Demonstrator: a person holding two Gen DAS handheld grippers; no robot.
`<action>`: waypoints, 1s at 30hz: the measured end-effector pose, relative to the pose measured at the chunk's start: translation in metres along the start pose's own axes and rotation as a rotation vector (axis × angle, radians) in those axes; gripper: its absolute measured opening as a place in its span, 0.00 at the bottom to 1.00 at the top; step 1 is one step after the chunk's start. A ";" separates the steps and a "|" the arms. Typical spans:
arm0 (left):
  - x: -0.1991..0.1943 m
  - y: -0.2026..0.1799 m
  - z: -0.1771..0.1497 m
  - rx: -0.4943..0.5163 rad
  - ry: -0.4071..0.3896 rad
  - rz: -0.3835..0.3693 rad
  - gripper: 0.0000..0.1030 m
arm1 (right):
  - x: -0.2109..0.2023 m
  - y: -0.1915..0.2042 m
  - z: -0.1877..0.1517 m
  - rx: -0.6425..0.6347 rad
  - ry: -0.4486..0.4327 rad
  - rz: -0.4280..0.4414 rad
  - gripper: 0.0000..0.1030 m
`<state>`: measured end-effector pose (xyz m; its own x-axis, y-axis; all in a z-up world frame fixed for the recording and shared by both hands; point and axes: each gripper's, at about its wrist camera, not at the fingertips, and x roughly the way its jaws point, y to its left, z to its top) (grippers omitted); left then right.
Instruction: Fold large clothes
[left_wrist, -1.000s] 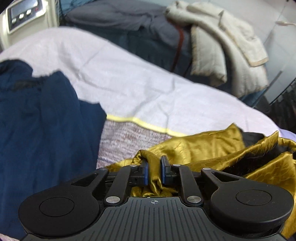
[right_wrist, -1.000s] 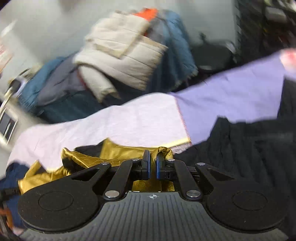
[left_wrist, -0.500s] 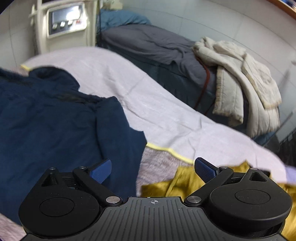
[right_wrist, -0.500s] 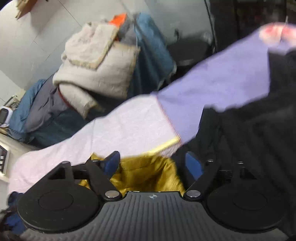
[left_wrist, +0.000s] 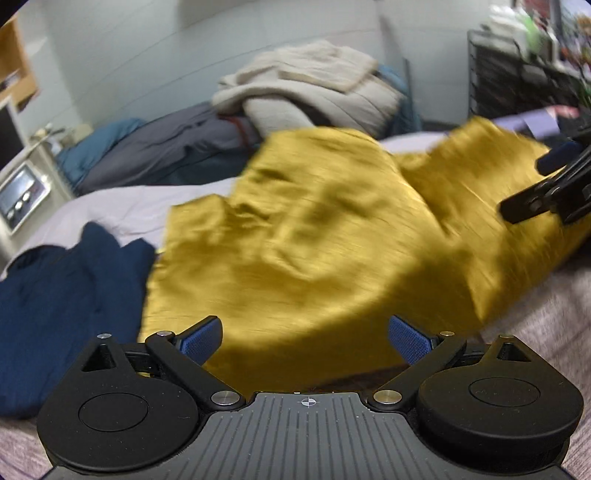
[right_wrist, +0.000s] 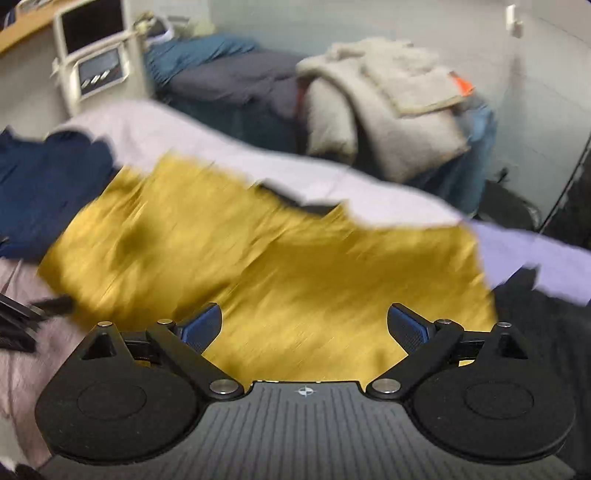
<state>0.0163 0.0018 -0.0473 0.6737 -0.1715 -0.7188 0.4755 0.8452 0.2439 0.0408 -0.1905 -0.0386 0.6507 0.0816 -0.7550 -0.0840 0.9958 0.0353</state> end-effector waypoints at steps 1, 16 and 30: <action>0.005 -0.003 0.001 -0.009 0.010 -0.010 1.00 | 0.003 0.007 -0.006 0.001 0.020 0.006 0.96; 0.115 0.051 0.051 -0.131 0.078 -0.043 1.00 | 0.094 0.004 0.008 0.041 0.165 -0.150 1.00; 0.164 0.057 0.052 -0.199 0.188 -0.088 1.00 | 0.152 -0.038 0.024 0.142 0.223 -0.156 1.00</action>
<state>0.1838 -0.0046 -0.1173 0.5090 -0.1679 -0.8442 0.3945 0.9172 0.0555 0.1607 -0.2151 -0.1386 0.4647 -0.0681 -0.8828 0.1208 0.9926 -0.0130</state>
